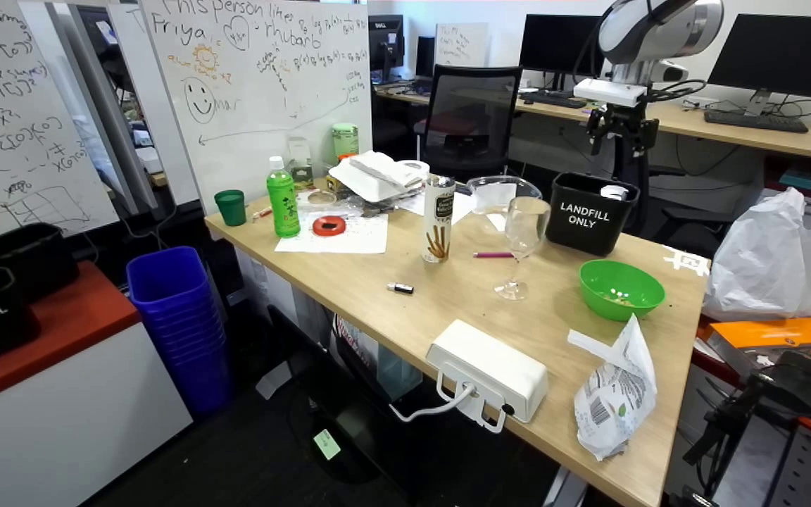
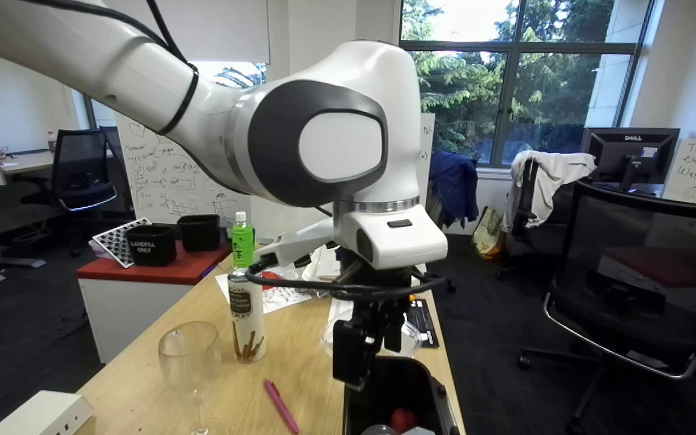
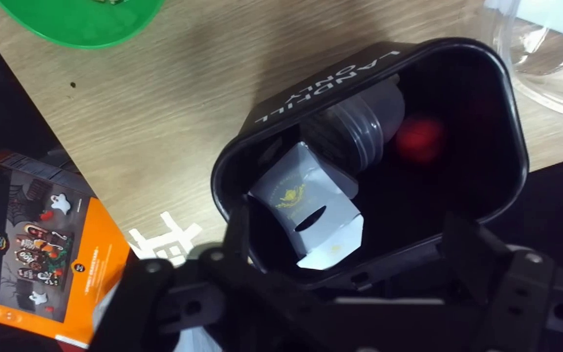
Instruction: Take the box out of the landfill bin and put it on the table
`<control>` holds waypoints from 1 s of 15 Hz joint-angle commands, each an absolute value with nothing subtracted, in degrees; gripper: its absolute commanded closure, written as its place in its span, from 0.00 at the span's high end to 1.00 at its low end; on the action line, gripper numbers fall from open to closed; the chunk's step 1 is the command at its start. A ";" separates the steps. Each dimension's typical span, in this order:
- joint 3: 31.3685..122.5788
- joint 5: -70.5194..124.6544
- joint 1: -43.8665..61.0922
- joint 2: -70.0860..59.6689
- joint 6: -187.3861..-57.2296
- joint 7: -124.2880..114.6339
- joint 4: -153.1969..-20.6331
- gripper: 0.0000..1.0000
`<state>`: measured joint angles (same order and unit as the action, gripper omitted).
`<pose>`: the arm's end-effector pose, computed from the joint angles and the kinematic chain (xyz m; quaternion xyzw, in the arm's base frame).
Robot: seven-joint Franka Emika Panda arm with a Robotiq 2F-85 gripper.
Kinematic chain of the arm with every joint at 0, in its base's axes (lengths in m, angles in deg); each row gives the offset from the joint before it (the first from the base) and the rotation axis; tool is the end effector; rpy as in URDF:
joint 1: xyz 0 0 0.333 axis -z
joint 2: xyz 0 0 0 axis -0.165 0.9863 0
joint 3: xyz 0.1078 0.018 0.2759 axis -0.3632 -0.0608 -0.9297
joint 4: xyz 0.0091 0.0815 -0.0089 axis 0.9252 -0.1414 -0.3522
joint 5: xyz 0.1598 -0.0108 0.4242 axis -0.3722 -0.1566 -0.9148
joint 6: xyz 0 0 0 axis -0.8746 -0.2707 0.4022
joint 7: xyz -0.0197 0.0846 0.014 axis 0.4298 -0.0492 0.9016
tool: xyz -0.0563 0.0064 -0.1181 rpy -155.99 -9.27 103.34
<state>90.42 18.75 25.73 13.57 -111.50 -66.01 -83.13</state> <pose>0.6351 -0.3892 0.2338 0.6472 -0.7608 0.0260 0.0414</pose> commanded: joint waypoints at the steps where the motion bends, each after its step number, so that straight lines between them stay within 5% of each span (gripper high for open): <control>1: 90.22 18.20 25.72 15.61 -112.76 -66.27 -81.32 1.00; 15: 92.41 24.26 26.07 33.37 -107.25 -65.13 -62.13 1.00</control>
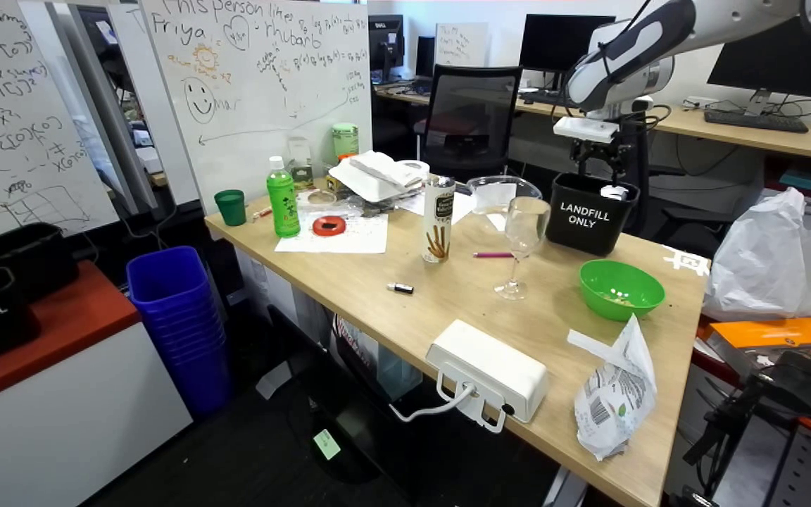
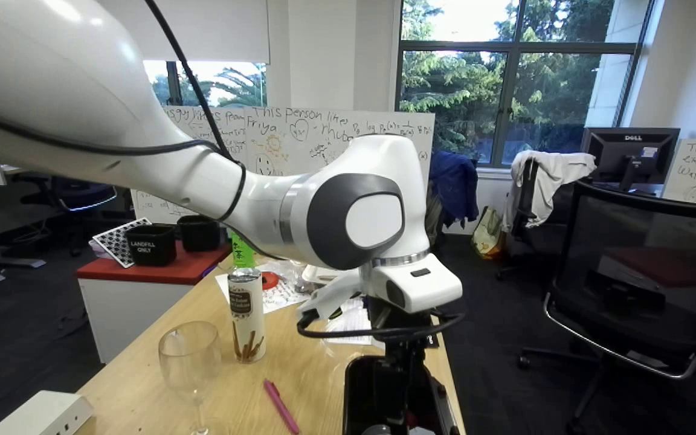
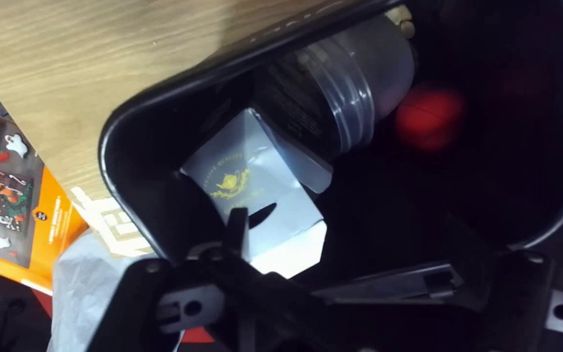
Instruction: Take the box out of the landfill bin and put it on the table
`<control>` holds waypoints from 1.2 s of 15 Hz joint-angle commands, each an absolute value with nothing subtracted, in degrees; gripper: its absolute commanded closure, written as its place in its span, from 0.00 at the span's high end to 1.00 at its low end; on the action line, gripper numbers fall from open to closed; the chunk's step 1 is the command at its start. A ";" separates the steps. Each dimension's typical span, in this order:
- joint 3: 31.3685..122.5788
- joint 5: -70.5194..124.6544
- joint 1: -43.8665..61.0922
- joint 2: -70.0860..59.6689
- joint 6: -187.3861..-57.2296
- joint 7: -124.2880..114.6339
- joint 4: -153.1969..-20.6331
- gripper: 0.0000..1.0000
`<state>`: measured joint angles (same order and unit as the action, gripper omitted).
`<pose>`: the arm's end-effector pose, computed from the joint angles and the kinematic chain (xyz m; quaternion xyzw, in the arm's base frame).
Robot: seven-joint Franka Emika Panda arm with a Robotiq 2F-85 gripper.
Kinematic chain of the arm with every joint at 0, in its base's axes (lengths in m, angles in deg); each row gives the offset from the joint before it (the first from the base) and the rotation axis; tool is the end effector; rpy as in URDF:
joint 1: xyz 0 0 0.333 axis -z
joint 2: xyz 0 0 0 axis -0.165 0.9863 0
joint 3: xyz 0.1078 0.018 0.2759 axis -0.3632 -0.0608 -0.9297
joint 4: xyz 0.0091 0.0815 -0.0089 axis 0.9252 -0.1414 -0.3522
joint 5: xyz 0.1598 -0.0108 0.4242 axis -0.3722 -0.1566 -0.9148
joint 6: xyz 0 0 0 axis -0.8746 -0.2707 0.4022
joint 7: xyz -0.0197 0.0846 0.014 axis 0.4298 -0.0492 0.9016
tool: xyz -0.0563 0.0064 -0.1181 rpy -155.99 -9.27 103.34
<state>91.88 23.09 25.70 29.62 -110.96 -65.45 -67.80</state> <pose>0.6724 -0.4108 0.1628 0.6768 -0.7264 0.0401 0.1126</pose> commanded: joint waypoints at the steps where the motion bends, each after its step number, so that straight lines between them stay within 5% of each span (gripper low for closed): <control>1: 92.56 24.60 26.09 34.64 -107.08 -65.41 -60.91 1.00; 18: 96.22 32.75 23.61 39.03 -97.75 -67.17 -53.54 1.00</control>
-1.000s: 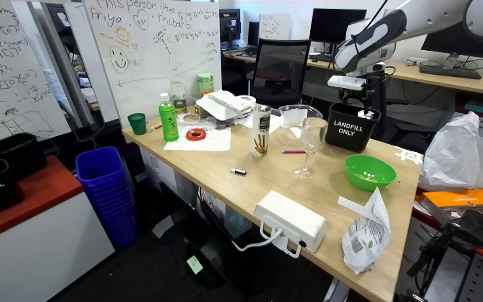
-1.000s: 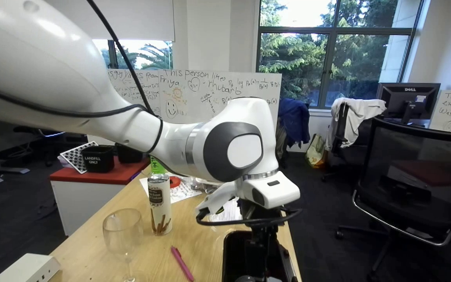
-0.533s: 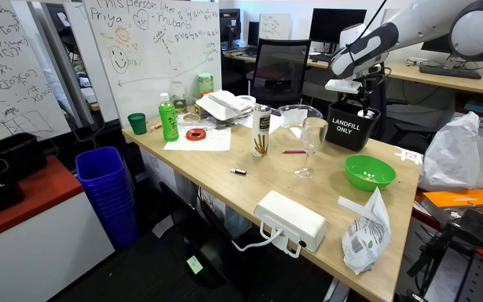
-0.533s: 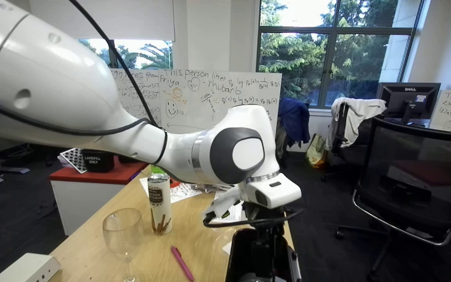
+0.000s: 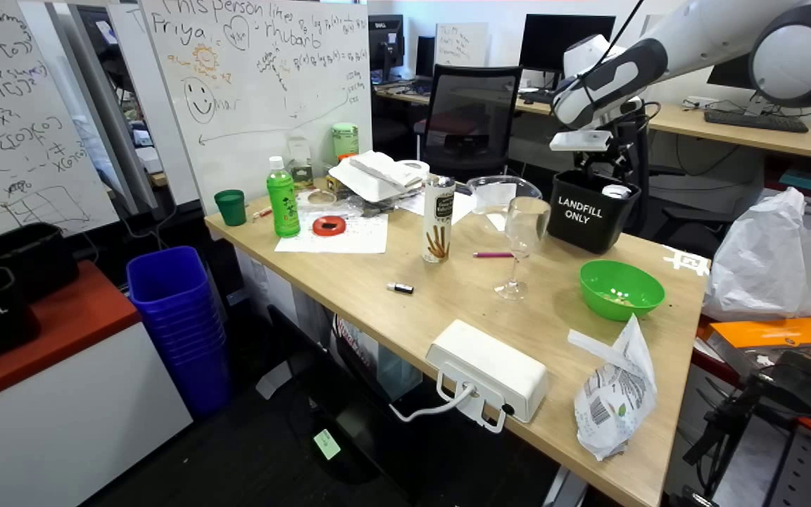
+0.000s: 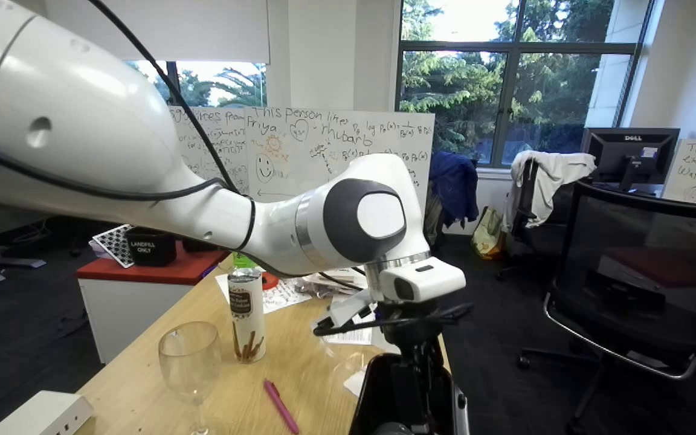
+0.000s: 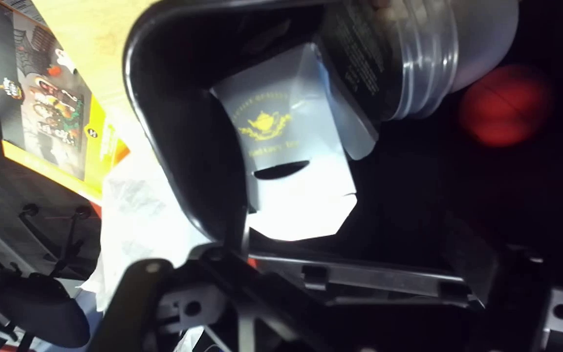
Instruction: Take the box out of the landfill bin and put it on the table
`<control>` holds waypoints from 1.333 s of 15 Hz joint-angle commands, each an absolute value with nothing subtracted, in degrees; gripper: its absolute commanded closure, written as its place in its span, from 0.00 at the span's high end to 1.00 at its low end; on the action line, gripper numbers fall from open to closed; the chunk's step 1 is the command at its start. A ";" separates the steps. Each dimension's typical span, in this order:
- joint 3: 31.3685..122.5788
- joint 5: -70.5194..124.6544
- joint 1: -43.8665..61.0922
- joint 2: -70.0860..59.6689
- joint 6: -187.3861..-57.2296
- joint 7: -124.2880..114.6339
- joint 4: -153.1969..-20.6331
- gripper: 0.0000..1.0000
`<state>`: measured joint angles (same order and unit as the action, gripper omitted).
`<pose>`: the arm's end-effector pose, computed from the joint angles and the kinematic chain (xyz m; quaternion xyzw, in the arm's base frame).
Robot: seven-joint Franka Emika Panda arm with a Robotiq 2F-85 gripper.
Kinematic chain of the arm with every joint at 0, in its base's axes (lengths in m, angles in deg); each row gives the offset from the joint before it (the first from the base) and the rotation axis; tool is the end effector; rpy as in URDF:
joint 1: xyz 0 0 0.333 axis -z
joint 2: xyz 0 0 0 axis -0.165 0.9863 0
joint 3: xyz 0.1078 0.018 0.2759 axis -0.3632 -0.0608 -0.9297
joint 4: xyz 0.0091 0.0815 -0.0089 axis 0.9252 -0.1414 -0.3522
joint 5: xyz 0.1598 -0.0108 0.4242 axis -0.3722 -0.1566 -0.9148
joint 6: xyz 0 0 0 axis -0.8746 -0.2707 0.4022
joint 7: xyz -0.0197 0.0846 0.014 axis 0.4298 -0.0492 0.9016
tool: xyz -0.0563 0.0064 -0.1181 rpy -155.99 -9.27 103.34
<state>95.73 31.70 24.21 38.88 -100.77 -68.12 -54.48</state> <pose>0.6855 -0.4243 0.1544 0.6761 -0.6986 0.0327 0.2320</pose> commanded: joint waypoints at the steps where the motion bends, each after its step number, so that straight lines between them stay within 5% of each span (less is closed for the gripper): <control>1: 96.03 32.71 23.57 39.08 -96.77 -67.02 -53.31 1.00; 17: 95.37 30.51 24.59 43.27 -93.29 -72.42 -50.04 1.00; 20: 95.20 30.09 24.80 43.58 -92.40 -73.11 -49.49 0.71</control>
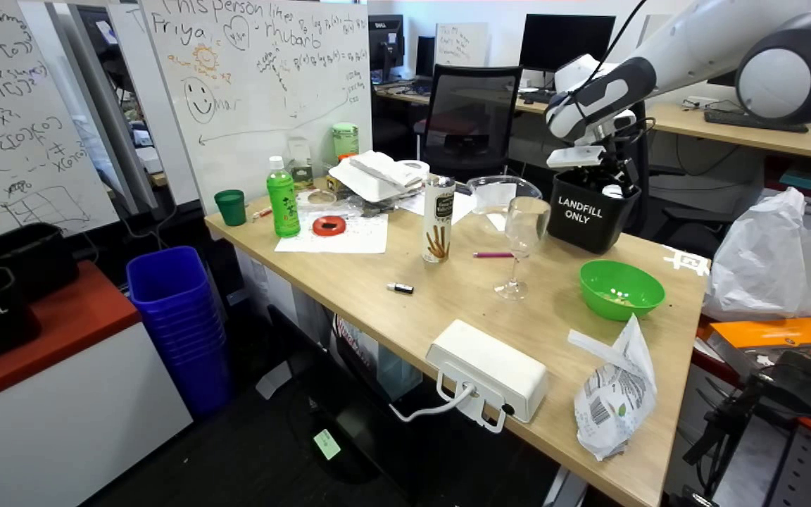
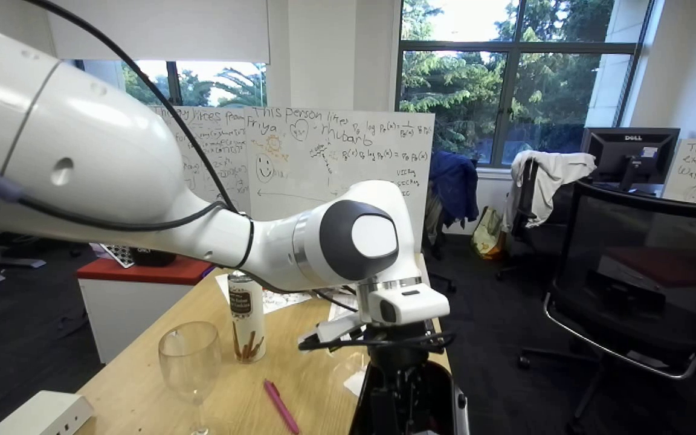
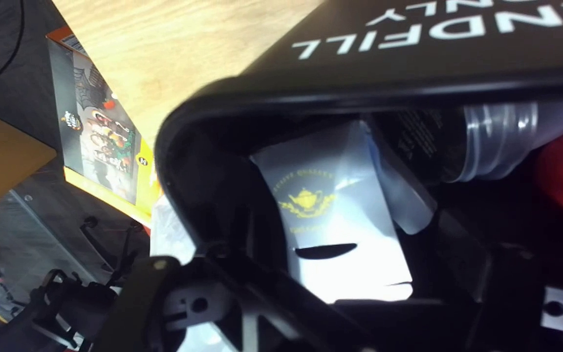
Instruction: Take the box out of the landfill bin and put it on the table
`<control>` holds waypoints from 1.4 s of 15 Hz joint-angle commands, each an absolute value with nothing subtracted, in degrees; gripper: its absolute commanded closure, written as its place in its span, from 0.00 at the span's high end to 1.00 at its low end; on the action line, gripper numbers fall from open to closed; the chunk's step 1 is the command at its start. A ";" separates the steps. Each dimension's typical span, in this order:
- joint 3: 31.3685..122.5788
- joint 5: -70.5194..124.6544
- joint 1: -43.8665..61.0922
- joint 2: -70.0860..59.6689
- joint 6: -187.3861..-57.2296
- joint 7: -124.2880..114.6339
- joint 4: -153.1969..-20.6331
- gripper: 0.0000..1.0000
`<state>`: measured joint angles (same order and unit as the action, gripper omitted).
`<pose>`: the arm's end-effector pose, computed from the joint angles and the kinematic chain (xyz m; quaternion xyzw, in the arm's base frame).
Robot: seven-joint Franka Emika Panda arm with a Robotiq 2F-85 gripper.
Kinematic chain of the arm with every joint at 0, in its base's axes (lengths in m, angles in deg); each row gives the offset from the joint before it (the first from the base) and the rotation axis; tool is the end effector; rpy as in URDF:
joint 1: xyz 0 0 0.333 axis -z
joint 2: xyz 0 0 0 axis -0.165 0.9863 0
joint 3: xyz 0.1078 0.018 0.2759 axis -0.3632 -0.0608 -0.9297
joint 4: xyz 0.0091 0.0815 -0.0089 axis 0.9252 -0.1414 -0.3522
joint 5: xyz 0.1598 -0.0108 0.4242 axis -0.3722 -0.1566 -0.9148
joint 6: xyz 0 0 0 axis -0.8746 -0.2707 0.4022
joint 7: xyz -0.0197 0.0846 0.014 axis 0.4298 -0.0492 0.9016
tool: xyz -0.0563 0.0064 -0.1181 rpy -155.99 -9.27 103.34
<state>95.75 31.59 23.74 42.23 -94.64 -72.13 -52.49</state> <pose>0.6739 -0.4120 0.1200 0.6462 -0.7172 -0.0134 0.2606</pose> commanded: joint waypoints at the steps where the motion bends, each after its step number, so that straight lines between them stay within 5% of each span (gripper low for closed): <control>1: 95.18 29.98 24.83 43.58 -92.23 -73.25 -49.40 0.69; 11: 95.05 28.61 25.25 42.43 -91.18 -73.24 -48.48 0.01; 21: 94.93 27.47 27.02 40.31 -91.74 -72.82 -47.26 0.00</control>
